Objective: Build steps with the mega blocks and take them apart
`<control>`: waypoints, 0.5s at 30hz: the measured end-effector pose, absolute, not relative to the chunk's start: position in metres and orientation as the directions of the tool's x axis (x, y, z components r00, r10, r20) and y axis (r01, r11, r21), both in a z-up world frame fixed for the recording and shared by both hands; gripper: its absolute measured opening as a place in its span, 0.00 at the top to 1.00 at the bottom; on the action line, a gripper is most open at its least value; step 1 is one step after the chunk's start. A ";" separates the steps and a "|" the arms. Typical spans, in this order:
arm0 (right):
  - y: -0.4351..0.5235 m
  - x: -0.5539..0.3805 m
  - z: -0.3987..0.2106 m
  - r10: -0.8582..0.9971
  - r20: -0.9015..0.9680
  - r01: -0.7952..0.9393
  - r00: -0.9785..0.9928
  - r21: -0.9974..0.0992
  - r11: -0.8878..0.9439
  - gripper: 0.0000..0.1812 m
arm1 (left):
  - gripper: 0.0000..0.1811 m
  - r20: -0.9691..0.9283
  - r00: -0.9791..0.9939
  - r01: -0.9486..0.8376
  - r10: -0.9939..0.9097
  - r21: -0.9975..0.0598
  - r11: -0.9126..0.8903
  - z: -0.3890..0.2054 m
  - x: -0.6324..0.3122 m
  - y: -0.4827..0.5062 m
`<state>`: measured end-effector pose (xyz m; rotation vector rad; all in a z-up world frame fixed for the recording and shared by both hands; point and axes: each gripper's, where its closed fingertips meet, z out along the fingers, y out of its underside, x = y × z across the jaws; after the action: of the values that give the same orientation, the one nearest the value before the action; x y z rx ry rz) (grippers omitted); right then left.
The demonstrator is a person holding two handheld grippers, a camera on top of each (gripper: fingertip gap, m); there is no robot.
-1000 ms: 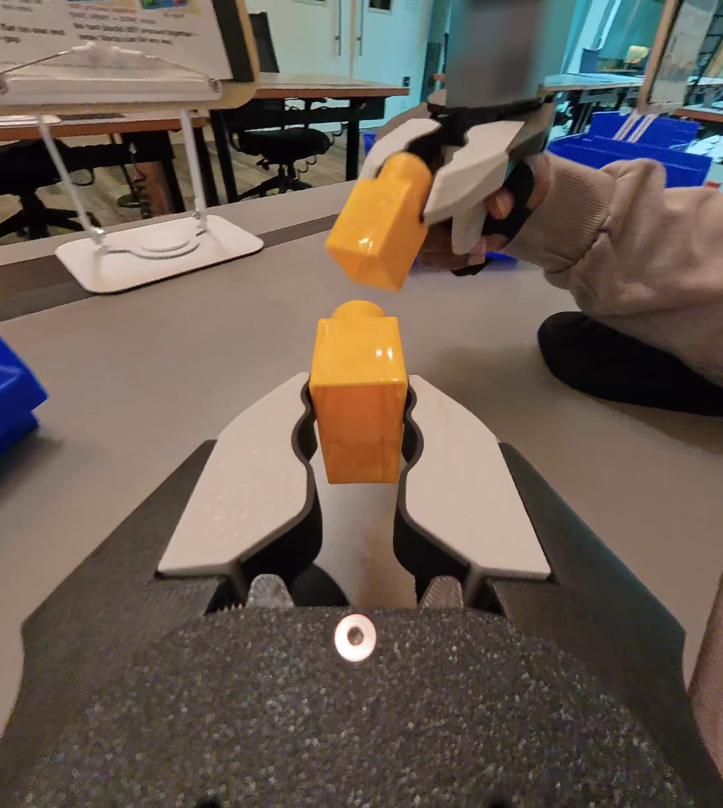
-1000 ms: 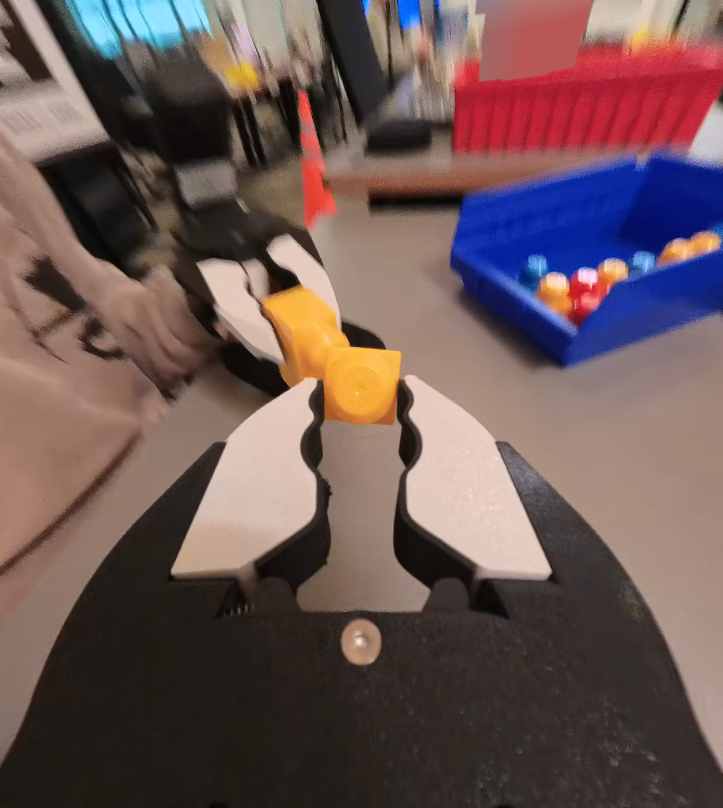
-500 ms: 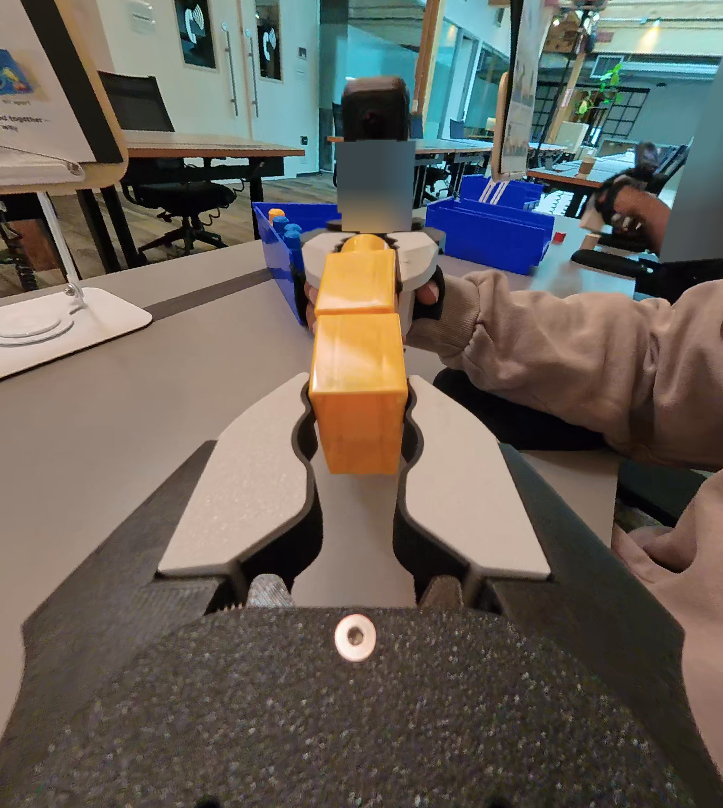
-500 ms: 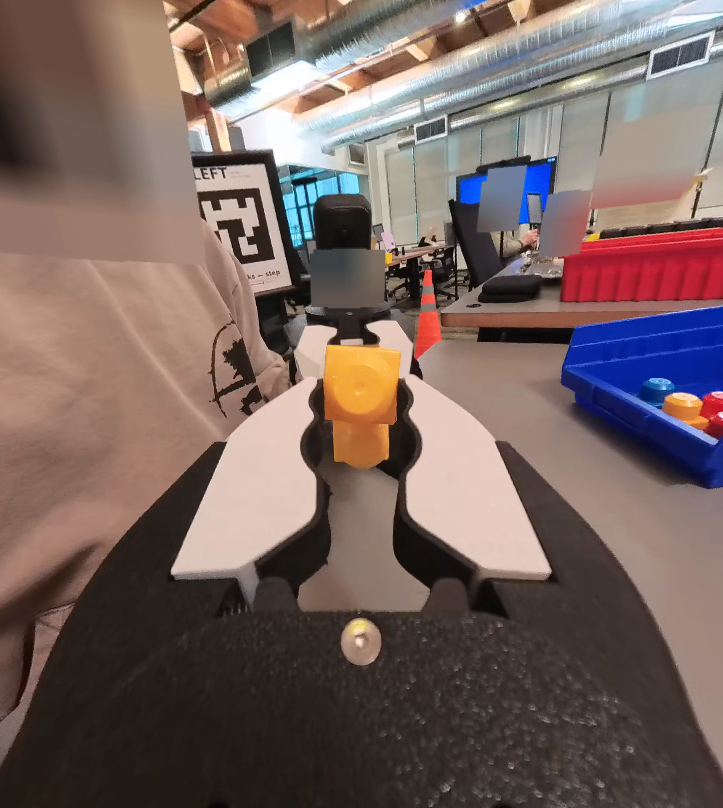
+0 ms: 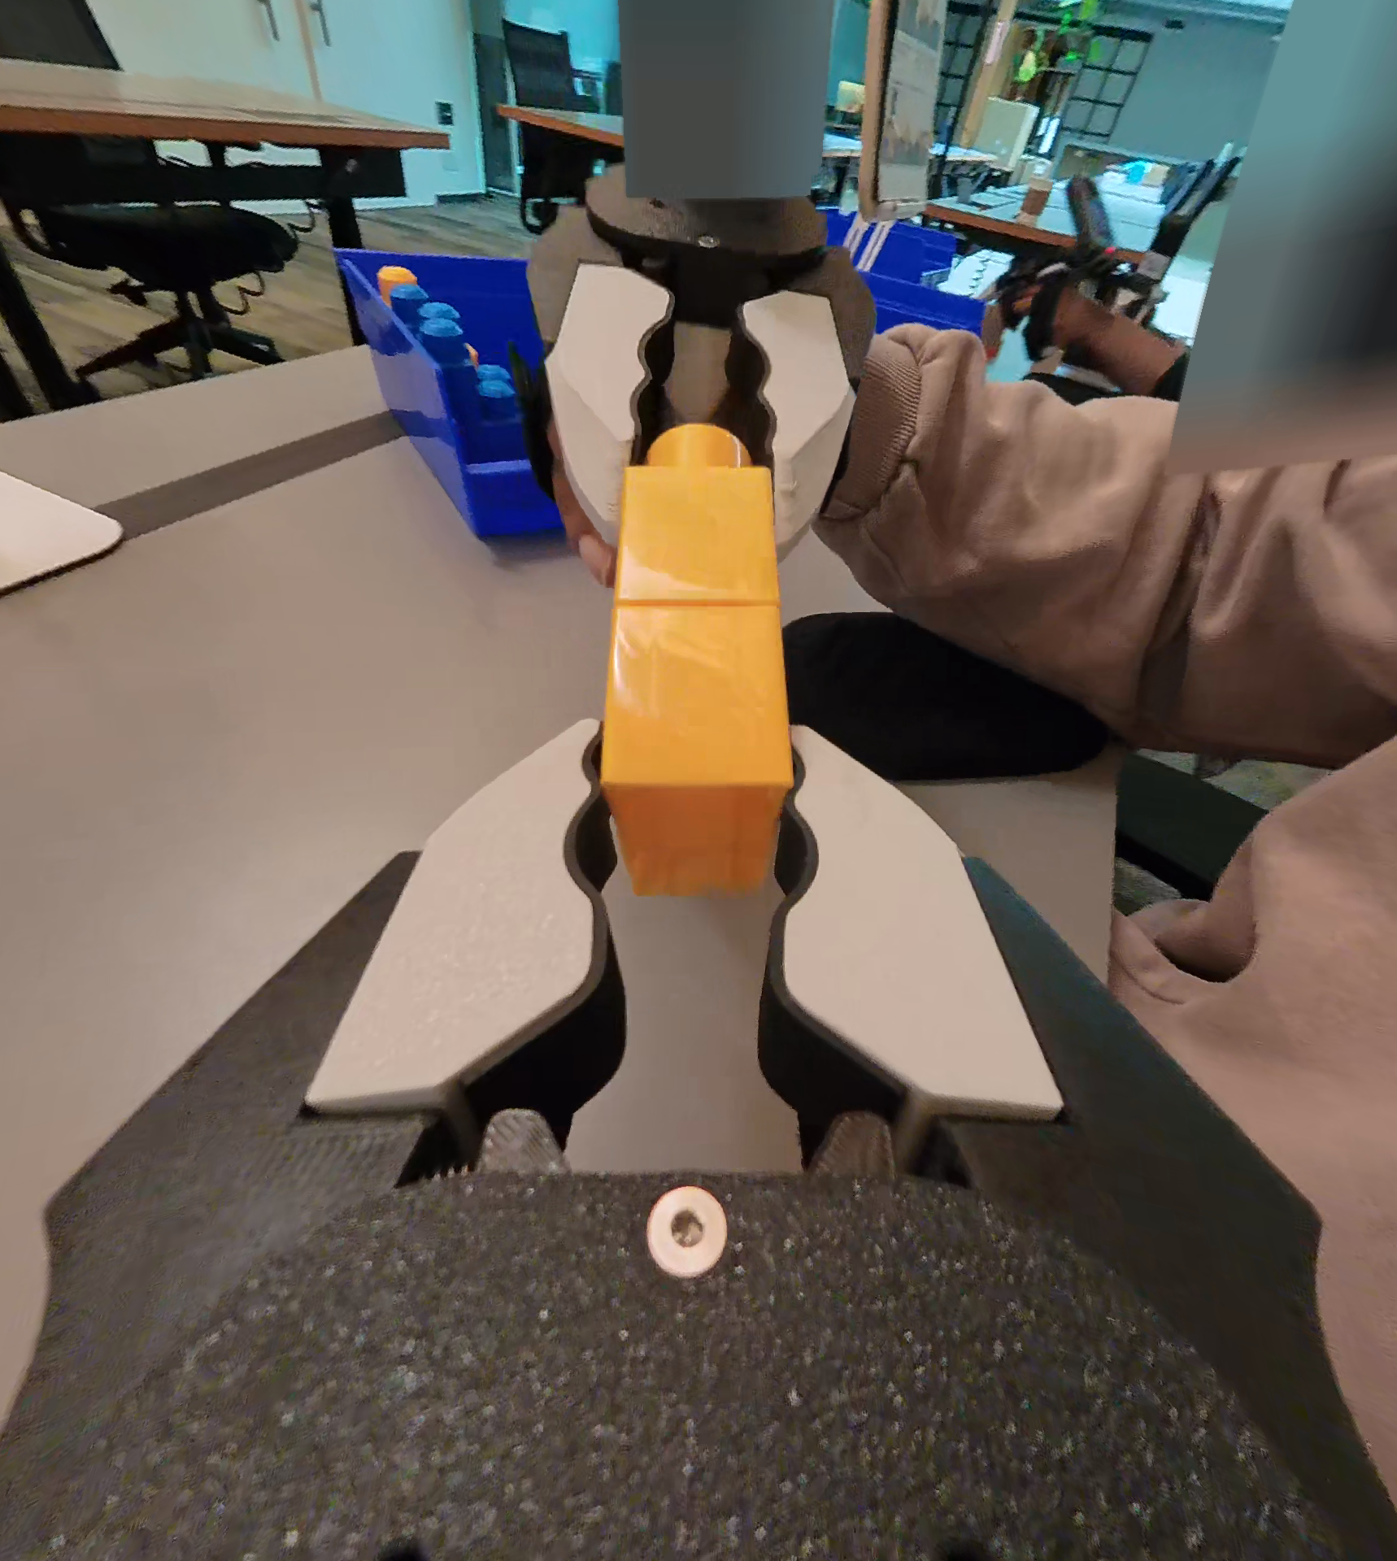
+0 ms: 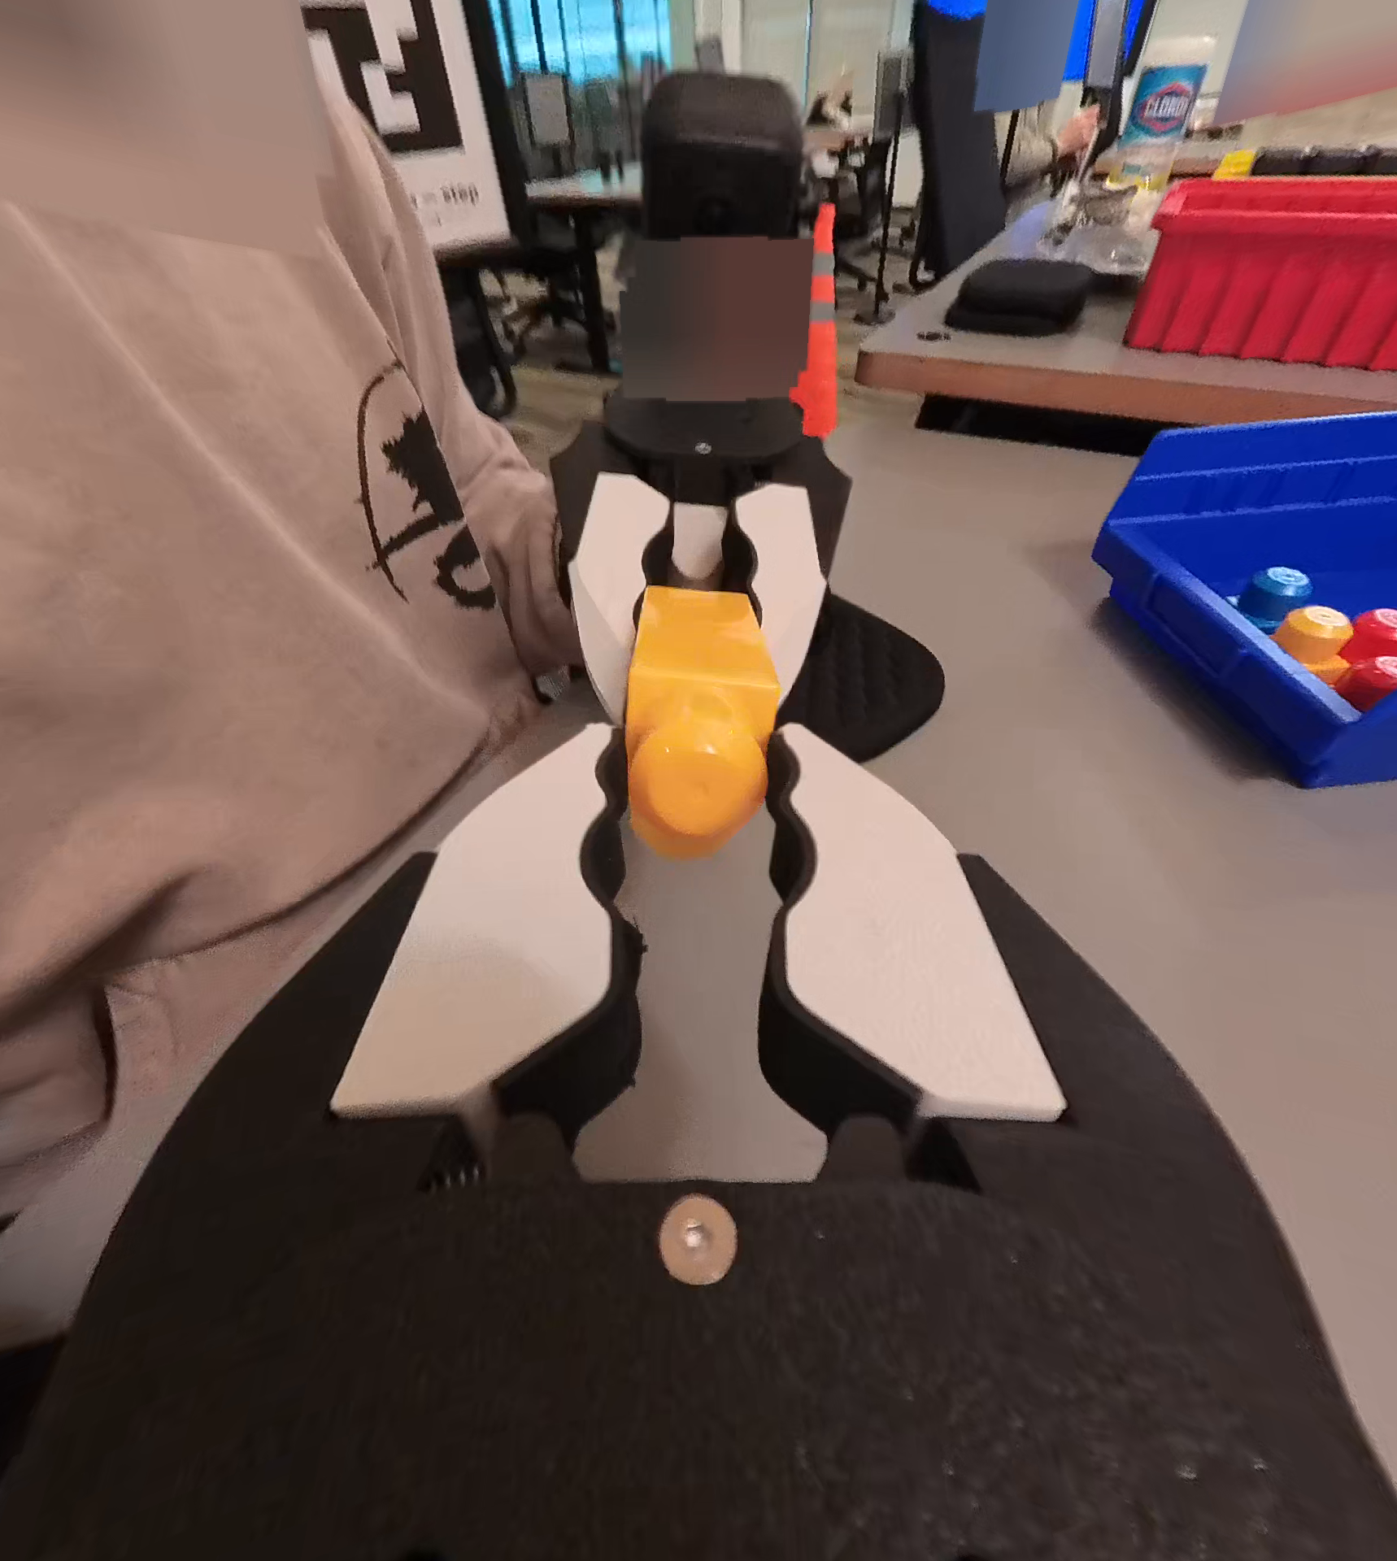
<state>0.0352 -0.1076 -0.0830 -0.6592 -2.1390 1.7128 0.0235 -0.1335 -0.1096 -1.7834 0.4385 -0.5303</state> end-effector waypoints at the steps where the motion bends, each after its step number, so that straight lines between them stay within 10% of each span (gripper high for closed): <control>1: -0.108 0.037 -0.085 0.545 -0.011 0.153 -0.838 -0.965 0.215 0.83 | 0.80 0.135 0.821 -0.021 -0.555 -0.964 -0.265 -0.110 0.025 -0.134; 15: -0.105 0.044 -0.082 0.598 0.019 0.162 -0.801 -0.955 0.247 0.83 | 0.80 0.074 0.834 -0.050 -0.547 -0.977 -0.208 -0.104 0.028 -0.128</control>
<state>0.0437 -0.1046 -0.0823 -0.6963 -2.1457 1.5738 0.0277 -0.1285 -0.1036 -1.7381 0.4622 -0.4832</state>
